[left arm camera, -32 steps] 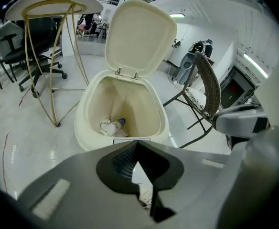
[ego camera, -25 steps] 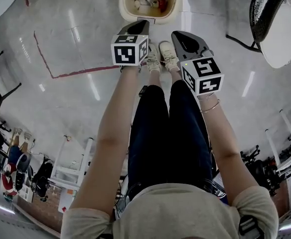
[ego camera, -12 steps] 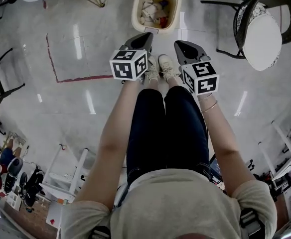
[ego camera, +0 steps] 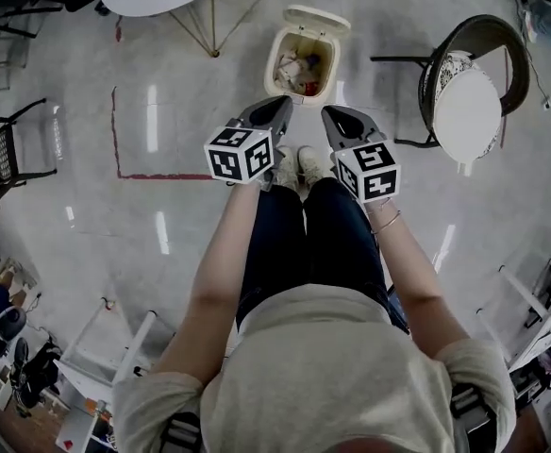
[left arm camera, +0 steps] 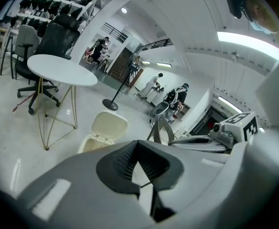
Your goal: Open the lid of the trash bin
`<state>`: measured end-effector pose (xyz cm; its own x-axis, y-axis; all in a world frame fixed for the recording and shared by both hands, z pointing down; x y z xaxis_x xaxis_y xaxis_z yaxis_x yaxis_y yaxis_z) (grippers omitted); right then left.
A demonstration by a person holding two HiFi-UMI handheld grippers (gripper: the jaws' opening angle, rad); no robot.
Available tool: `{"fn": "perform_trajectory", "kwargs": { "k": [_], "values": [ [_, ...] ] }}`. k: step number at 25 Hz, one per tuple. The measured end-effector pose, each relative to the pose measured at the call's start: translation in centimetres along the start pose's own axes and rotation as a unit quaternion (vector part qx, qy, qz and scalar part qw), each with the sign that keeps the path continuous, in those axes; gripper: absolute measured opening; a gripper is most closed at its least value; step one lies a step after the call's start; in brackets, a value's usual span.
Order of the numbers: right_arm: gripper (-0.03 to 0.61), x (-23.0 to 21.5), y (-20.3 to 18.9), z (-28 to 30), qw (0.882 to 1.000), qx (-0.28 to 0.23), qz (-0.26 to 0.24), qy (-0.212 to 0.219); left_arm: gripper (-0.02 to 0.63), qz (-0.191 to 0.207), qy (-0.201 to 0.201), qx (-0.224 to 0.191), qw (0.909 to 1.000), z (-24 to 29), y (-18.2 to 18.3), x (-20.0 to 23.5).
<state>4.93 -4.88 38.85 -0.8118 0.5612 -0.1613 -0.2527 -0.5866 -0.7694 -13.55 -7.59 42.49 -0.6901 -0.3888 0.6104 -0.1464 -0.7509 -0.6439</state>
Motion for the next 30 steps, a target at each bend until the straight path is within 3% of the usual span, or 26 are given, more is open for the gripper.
{"fn": "perform_trajectory", "kwargs": {
  "k": [9, 22, 30],
  "values": [
    [0.006, 3.0, 5.2, -3.6, 0.997, -0.060, -0.039, 0.011, 0.008, 0.089, -0.005, 0.012, 0.9960, -5.4, 3.4, -4.0],
    [0.007, 5.1, 9.2, -8.7, 0.989, -0.107, -0.100, 0.025, 0.008, 0.120, 0.006, -0.068, 0.9904, -9.4, 6.1, -9.7],
    [0.006, 5.1, 11.3, -9.7, 0.983, -0.139, -0.118, 0.030, 0.008, 0.131, 0.002, -0.099, 0.9865, -10.1, 7.0, -10.9]
  ]
}}
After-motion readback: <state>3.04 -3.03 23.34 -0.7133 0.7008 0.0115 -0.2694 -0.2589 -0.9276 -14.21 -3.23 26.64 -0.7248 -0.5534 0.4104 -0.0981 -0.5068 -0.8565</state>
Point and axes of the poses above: the fingertips, and each gripper's own axes: z forward along the fingers, x to its left, y out of its top, the point moved 10 cm from there along -z, backward along the fingers, and after that the axes turned 3 degrees about -z, right-handed, at the moved point
